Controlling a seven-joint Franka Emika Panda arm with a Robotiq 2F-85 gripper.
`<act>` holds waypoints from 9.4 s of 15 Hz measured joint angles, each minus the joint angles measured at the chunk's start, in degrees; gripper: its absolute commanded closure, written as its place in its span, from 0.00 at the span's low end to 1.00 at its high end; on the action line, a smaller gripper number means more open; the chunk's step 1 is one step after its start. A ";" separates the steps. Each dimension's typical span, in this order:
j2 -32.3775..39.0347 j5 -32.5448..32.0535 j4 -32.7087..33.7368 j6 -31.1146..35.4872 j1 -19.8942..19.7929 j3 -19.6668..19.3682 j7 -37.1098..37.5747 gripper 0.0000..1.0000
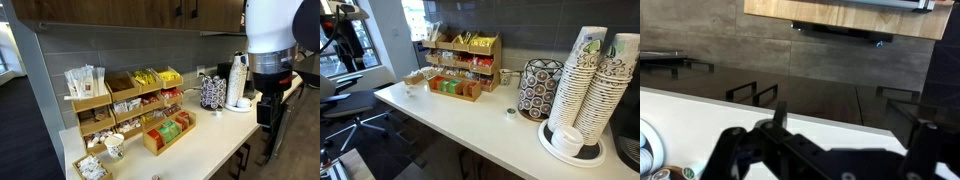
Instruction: Put one red sachet on the counter
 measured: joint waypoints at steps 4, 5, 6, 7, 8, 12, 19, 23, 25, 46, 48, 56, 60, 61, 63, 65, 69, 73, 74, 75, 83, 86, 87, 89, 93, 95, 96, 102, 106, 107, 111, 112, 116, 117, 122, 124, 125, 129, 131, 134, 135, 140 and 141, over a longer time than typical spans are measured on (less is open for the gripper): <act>0.00 0.00 0.00 0.00 0.00 0.00 0.00 0.00; 0.00 0.00 0.00 0.00 0.00 0.00 0.00 0.00; 0.00 0.00 0.00 0.00 0.00 0.00 0.00 0.00; 0.00 0.00 0.00 0.00 0.00 0.00 0.00 0.00; 0.00 0.00 0.00 0.00 0.00 0.00 0.00 0.00; 1.50 0.04 -0.30 5.09 0.43 -0.30 0.00 0.00; 15.37 0.24 -2.16 39.34 0.73 -0.38 3.77 0.00; 20.72 0.24 -2.31 48.04 0.74 -0.73 4.14 0.00; 20.68 0.24 -2.23 48.07 0.80 -0.74 4.14 0.00; 41.38 11.25 7.74 59.10 0.52 -12.52 -4.57 0.30; 44.04 11.47 8.95 61.22 0.01 -12.78 -4.58 0.36; 50.78 12.98 13.04 65.37 -2.07 -13.32 -4.63 0.56; 53.16 13.83 14.35 66.93 -2.48 -13.32 -4.89 0.54; 53.73 13.95 14.64 67.31 -2.57 -13.32 -4.93 0.54; 54.66 14.12 14.98 68.00 -2.80 -13.31 -5.03 0.56; 55.45 14.32 15.38 68.55 -3.08 -13.27 -5.37 0.58; 56.78 14.42 16.19 69.37 -3.53 -13.23 -5.82 0.59; 57.64 14.48 16.29 70.76 -3.71 -13.17 -6.09 0.58; 57.83 14.52 16.37 70.85 -3.76 -13.13 -6.21 0.58; 58.04 14.56 16.49 70.87 -3.80 -13.09 -6.39 0.59; 59.79 16.13 18.08 71.02 -4.83 -12.34 -8.84 0.68; 60.36 16.24 18.68 71.03 -5.27 -12.23 -9.27 0.67; 60.53 16.28 18.81 71.04 -5.36 -12.21 -9.36 0.68; 60.95 16.35 19.06 71.04 -5.53 -12.10 -9.49 0.67; 61.77 16.46 19.27 71.04 -5.73 -11.71 -9.89 0.69; 62.11 16.50 19.41 71.04 -5.81 -11.57 -10.17 0.71; 62.28 16.50 19.55 71.04 -5.88 -11.50 -10.25 0.75; 63.29 16.50 20.60 71.04 -6.53 -11.14 -10.59 0.80; 63.53 16.50 20.66 71.04 -6.80 -11.03 -10.70 0.95; 63.58 16.50 20.68 71.04 -6.84 -11.00 -10.77 1.00; 63.83 16.56 20.68 71.04 -7.05 -10.76 -11.31 1.00; 63.90 16.60 20.68 71.04 -7.08 -10.68 -11.41 1.00; 63.98 17.08 20.70 71.05 -7.34 -10.24 -12.01 1.00; 63.93 17.32 20.73 71.09 -7.41 -10.08 -12.34 1.00; 62.95 17.57 20.78 72.11 -7.48 -9.62 -12.89 0.66; 62.92 17.57 20.78 72.61 -7.48 -9.62 -12.89 0.66; 62.95 17.57 20.78 72.78 -7.48 -9.62 -12.89 0.80; 63.12 17.57 20.77 73.09 -7.48 -9.61 -12.89 0.96; 63.14 17.57 20.77 73.14 -7.48 -9.61 -12.89 0.93; 63.22 17.57 20.77 73.39 -7.48 -9.63 -12.89 0.79; 63.27 17.57 20.75 73.62 -7.48 -9.64 -12.88 0.75; 63.63 17.46 20.63 74.74 -7.49 -9.82 -12.88 0.78; 63.75 17.44 20.63 74.92 -7.49 -9.85 -12.88 0.78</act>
